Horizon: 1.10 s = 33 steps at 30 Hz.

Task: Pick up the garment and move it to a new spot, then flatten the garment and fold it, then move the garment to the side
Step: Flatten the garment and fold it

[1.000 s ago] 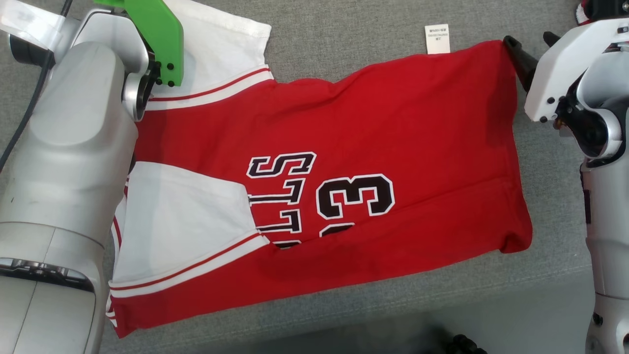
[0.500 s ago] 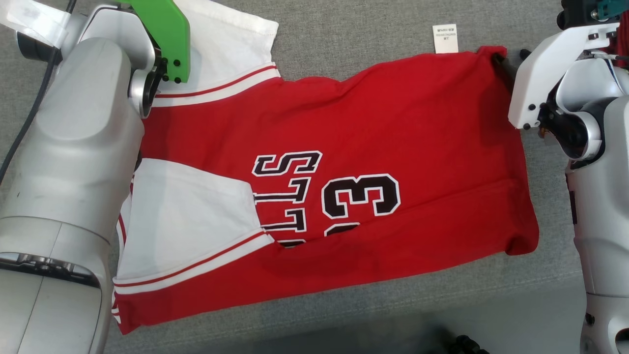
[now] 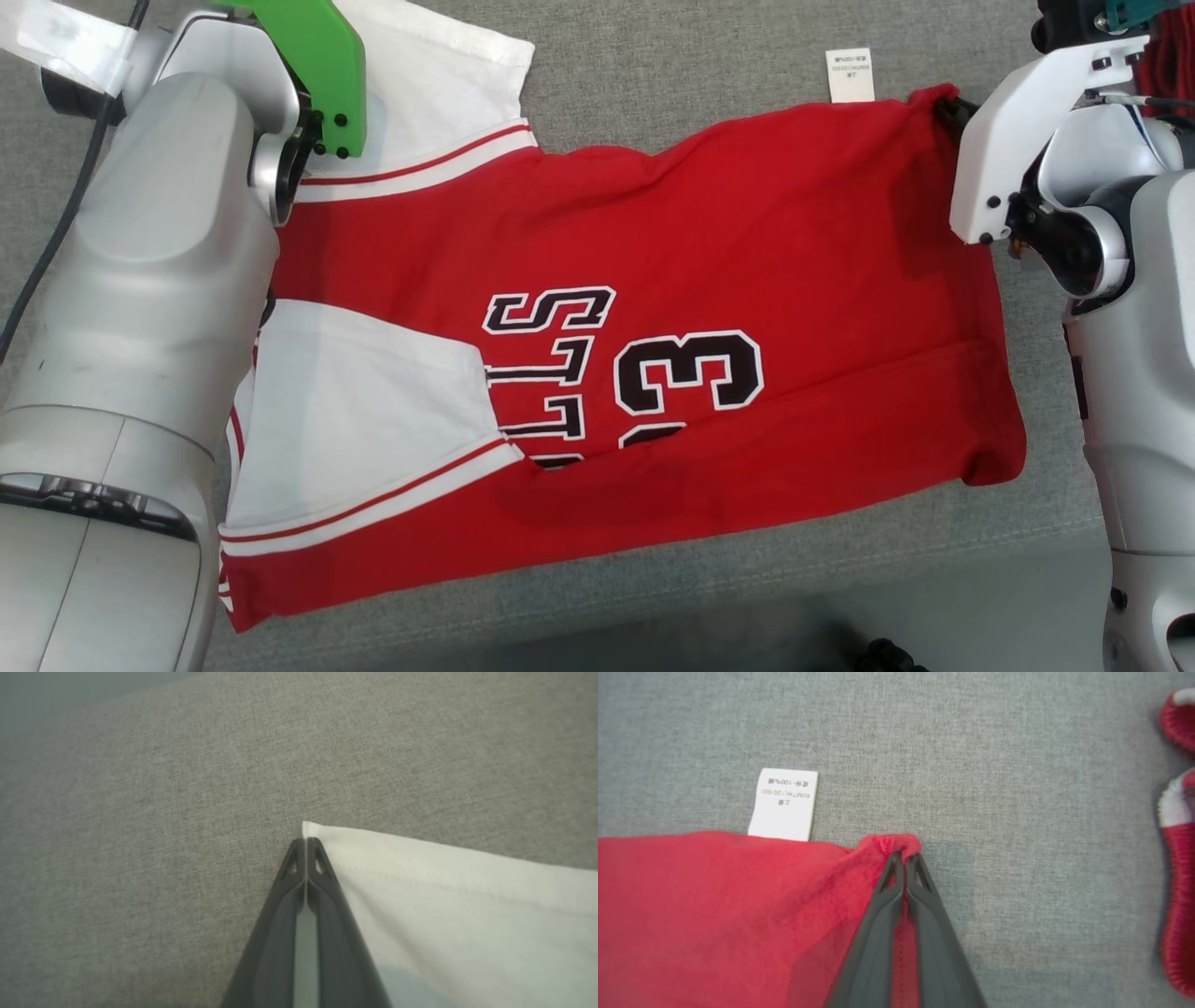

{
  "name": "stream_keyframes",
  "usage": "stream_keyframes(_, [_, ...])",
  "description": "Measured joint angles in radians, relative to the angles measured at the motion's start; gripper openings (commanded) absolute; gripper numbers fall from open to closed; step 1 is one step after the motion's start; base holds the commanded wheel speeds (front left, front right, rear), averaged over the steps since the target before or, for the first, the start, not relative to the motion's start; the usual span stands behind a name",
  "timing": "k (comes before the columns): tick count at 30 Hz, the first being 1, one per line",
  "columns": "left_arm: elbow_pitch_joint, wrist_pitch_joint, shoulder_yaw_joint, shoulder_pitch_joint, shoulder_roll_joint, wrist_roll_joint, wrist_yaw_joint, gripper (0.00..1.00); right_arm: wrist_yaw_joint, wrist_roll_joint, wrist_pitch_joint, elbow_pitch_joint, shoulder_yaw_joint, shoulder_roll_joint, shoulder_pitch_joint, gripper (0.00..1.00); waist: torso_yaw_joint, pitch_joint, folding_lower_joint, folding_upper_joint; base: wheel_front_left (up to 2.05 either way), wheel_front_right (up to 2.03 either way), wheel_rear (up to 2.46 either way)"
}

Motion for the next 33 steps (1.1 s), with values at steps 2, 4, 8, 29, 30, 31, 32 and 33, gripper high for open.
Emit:
stream_keyframes(2, [0.002, -0.015, 0.0, 0.0, -0.001, 0.0, 0.006, 0.0, 0.0, 0.003, -0.013, -0.004, 0.002, -0.001, 0.003, 0.0, 0.002, -0.005, 0.0, 0.0, 0.0, 0.0, 0.0])
stream_keyframes(4, [0.004, -0.033, -0.005, 0.001, 0.0, 0.001, 0.007, 0.0, 0.0, 0.013, -0.025, -0.011, 0.002, -0.004, 0.01, 0.0, 0.004, -0.012, 0.0, 0.0, 0.0, 0.0, 0.0])
stream_keyframes(8, [-0.004, -0.094, 0.002, 0.003, 0.011, 0.001, 0.028, 0.0, 0.0, 0.021, -0.061, -0.031, -0.009, -0.012, 0.031, 0.0, 0.009, -0.032, 0.0, 0.0, 0.0, 0.0, 0.0])
stream_keyframes(29, [-0.271, -0.33, 0.053, 0.251, 0.028, -0.07, 0.073, 0.0, -0.001, 0.1, -0.093, -0.184, 0.015, -0.123, 0.247, 0.0, 0.08, -0.162, 0.0, 0.0, 0.0, 0.0, 0.0])
stream_keyframes(30, [-0.305, -0.336, 0.052, 0.281, 0.03, -0.074, 0.075, 0.0, -0.001, 0.103, -0.093, -0.194, 0.017, -0.131, 0.259, 0.0, 0.084, -0.171, 0.0, 0.0, 0.0, 0.0, 0.0])
stream_keyframes(31, [-0.339, -0.334, 0.049, 0.311, 0.032, -0.076, 0.082, 0.0, -0.001, 0.107, -0.092, -0.205, 0.023, -0.141, 0.27, 0.0, 0.088, -0.18, 0.0, 0.0, 0.0, 0.0, 0.0])
stream_keyframes(32, [-0.376, -0.333, 0.052, 0.344, 0.034, -0.082, 0.089, 0.0, -0.001, 0.11, -0.093, -0.216, 0.026, -0.148, 0.281, 0.0, 0.092, -0.189, 0.0, 0.0, 0.0, 0.0, 0.0])
stream_keyframes(33, [-0.413, -0.325, 0.048, 0.378, 0.039, -0.084, 0.097, 0.0, -0.001, 0.119, -0.093, -0.227, 0.03, -0.154, 0.289, 0.0, 0.096, -0.198, 0.0, 0.0, 0.0, 0.0, 0.0])
